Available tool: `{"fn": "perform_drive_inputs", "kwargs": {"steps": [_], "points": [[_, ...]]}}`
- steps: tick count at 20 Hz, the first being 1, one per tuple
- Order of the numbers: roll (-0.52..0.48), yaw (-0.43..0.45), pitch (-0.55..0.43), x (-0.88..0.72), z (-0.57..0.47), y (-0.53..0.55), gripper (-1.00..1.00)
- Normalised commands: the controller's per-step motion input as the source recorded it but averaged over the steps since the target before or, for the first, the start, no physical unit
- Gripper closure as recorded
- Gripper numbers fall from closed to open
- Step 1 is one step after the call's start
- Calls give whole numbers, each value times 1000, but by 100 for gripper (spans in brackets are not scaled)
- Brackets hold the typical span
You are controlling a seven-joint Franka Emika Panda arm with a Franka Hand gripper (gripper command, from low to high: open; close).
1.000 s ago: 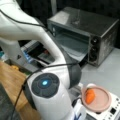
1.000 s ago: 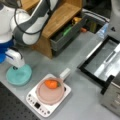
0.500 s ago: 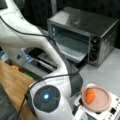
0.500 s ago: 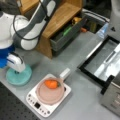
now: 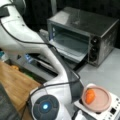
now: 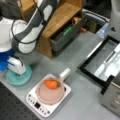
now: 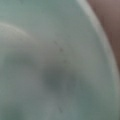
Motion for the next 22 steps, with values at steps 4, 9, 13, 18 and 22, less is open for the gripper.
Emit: {"fn": "perform_drive_inputs", "kwargs": {"steps": [4, 9, 13, 18, 22], "points": [[245, 39, 31, 72, 28, -245, -100], [159, 11, 14, 41, 0, -157, -100], [110, -6, -1, 22, -66, -55, 100], [108, -29, -6, 10, -45, 11, 100], [100, -35, -21, 7, -29, 10, 100]]}}
